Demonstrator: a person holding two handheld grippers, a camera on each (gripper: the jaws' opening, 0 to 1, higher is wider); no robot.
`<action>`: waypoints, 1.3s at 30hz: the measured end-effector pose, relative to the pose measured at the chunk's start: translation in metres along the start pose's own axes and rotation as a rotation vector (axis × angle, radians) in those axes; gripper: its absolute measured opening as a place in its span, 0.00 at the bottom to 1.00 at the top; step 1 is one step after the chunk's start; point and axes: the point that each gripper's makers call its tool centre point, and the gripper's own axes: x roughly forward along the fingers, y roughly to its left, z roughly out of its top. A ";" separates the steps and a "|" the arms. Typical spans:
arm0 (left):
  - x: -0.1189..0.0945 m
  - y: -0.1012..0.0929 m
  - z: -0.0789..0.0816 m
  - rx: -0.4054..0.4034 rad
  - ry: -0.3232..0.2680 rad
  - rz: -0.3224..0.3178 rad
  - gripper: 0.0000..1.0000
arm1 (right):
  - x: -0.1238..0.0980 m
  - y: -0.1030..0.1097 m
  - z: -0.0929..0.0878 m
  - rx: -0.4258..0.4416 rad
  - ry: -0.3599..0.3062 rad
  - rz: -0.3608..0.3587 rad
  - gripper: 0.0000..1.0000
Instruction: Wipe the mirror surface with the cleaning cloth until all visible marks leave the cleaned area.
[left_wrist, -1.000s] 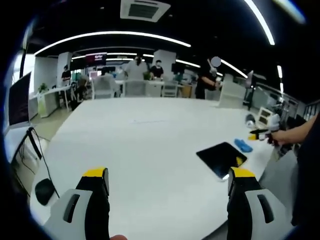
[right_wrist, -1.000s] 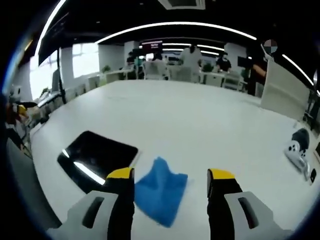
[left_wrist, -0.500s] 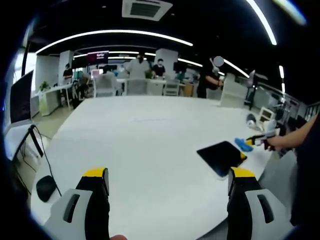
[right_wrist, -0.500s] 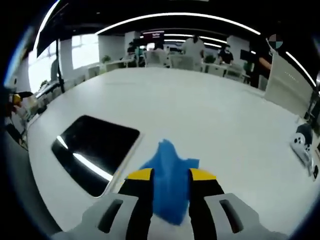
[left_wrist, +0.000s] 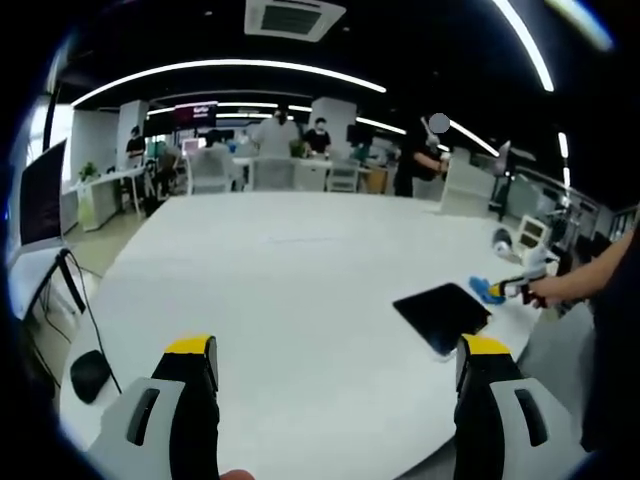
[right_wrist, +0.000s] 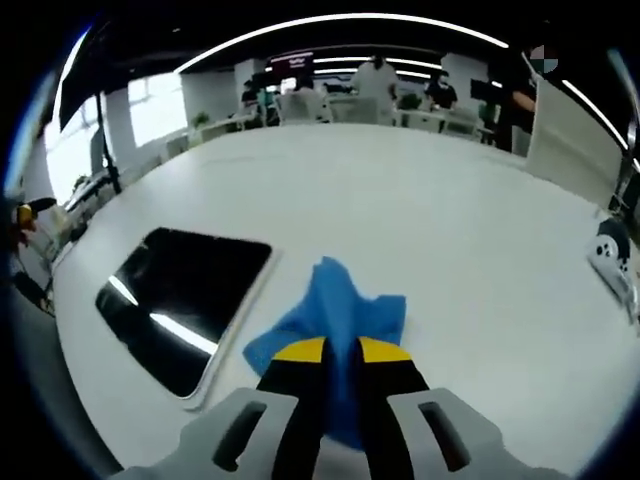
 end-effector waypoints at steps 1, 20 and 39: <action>0.000 0.000 0.000 0.000 -0.001 0.000 0.99 | 0.000 -0.002 0.000 -0.014 0.006 -0.016 0.02; 0.005 -0.004 0.005 0.006 -0.009 -0.024 0.99 | 0.002 -0.005 0.002 0.166 0.046 -0.023 0.00; 0.010 -0.010 0.002 0.008 -0.022 -0.029 0.99 | -0.013 -0.015 0.057 0.263 0.021 -0.019 0.00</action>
